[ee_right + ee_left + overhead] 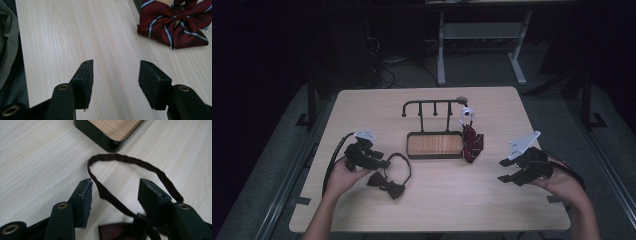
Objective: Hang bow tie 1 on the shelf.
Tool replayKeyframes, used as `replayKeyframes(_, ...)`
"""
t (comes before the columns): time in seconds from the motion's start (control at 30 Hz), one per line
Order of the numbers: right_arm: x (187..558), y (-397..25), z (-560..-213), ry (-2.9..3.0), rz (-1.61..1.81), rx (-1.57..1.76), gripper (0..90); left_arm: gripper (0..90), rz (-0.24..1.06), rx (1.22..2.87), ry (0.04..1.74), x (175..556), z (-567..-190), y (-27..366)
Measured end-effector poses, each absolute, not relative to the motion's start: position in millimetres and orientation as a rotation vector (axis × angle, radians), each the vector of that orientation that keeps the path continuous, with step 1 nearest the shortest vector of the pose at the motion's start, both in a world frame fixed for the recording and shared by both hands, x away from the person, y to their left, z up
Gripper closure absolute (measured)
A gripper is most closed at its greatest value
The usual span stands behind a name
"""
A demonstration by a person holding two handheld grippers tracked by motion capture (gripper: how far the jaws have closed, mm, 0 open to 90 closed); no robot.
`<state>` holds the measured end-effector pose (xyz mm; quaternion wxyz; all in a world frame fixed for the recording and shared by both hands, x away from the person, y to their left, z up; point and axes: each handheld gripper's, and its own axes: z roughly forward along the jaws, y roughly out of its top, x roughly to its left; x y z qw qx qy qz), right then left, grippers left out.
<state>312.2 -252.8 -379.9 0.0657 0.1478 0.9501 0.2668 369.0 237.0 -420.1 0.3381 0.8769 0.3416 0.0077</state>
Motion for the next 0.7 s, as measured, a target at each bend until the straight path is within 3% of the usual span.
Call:
replayKeyframes(0.3,309,-257,-381,2.858,0.844,0.469,44.5,54.1,-0.07,2.369,0.934,394,-421,225)
replayKeyframes(0.7,309,-259,-382,2.853,0.861,0.472,44.1,62.0,-0.073,2.482,0.972,409,-430,218)
